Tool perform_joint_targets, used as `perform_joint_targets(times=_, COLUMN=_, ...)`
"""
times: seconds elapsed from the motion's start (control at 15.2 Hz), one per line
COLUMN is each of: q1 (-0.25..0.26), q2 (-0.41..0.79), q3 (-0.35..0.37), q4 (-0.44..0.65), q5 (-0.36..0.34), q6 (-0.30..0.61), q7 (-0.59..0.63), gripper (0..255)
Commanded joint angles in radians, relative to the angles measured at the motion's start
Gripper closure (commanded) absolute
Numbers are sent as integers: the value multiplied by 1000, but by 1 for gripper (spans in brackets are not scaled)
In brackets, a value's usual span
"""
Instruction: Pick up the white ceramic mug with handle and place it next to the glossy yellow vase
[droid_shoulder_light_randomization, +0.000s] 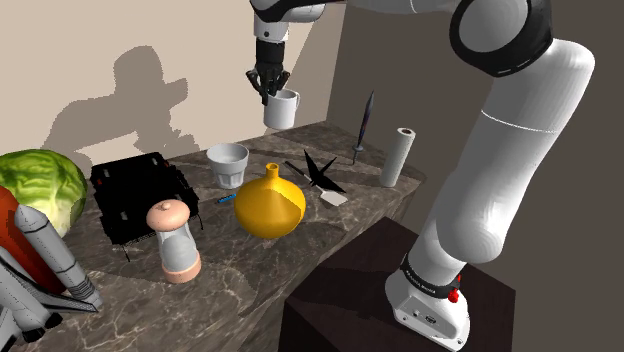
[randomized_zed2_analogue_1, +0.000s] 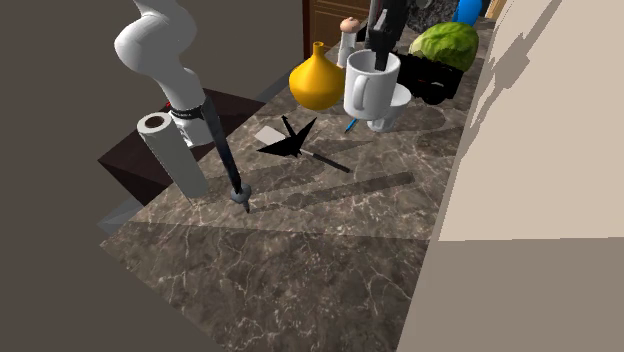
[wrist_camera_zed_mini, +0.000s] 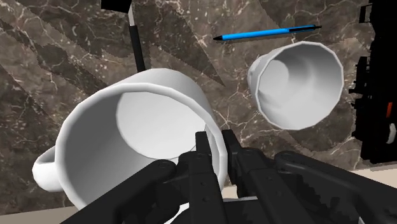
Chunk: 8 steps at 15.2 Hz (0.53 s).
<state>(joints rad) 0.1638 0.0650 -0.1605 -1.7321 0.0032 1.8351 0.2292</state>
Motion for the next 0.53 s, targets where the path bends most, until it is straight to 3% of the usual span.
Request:
perform_joint_targets(times=0.0, q1=1, q2=-1, q3=1, q4=-28, q5=0, q6=28, q7=2, gripper=255)
perform_joint_targets(times=0.46, q1=1, q2=9, q3=1, q4=-110, q5=1, q6=120, q7=2, gripper=255)
